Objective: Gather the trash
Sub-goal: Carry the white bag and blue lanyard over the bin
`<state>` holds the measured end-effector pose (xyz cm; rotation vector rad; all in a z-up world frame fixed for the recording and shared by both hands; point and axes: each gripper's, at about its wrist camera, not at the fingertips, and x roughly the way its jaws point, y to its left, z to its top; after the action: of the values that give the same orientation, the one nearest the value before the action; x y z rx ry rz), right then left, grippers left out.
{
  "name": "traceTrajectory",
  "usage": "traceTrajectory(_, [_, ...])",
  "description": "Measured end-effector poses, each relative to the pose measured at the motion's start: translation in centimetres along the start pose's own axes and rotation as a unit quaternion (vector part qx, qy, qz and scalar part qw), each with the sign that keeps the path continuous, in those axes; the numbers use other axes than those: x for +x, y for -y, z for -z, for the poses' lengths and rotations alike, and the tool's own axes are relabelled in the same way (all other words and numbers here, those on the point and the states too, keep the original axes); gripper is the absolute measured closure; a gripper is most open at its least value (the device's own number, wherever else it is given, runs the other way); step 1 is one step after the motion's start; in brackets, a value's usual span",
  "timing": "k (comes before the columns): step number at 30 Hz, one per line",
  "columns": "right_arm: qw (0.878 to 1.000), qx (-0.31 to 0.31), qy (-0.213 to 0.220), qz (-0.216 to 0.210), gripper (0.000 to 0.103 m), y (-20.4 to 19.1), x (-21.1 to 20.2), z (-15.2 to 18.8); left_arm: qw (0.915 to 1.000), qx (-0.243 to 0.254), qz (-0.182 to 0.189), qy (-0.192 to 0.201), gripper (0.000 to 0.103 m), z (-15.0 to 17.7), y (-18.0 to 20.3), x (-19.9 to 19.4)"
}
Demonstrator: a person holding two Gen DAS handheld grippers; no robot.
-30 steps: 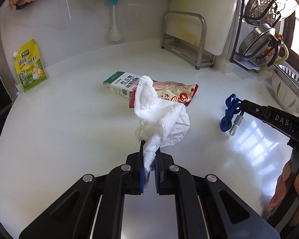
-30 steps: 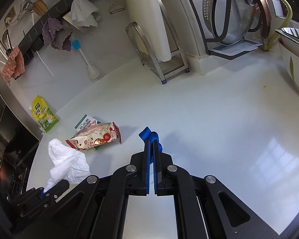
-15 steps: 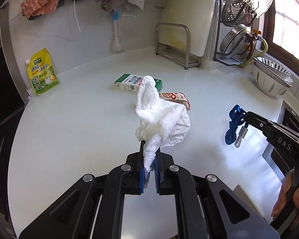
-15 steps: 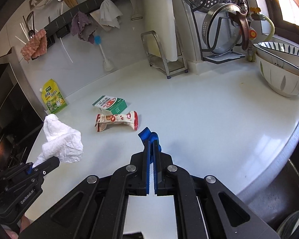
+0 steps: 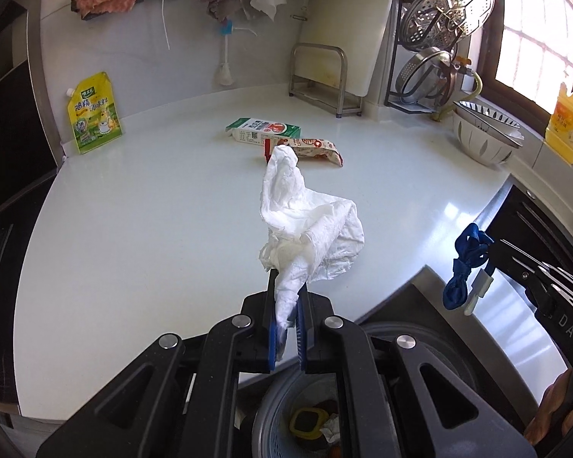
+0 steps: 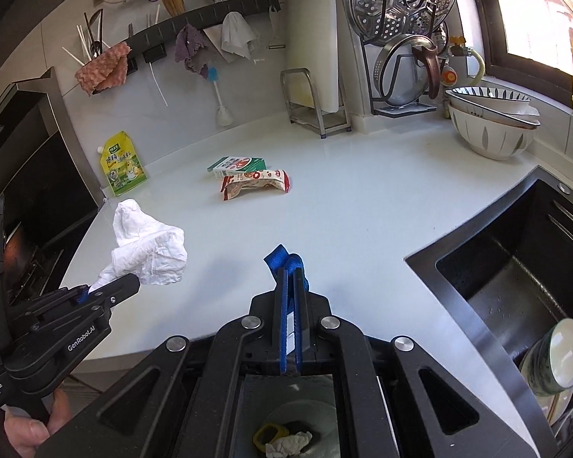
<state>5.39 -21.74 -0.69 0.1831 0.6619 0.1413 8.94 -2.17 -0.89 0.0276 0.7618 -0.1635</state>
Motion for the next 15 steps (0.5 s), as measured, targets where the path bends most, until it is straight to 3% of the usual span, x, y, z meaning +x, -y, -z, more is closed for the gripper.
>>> traceTrajectory(15, [1.0, -0.003, 0.0, 0.021, 0.1, -1.6, -5.8, 7.6, 0.9993, 0.024, 0.027, -0.01, 0.095, 7.0, 1.1, -3.3])
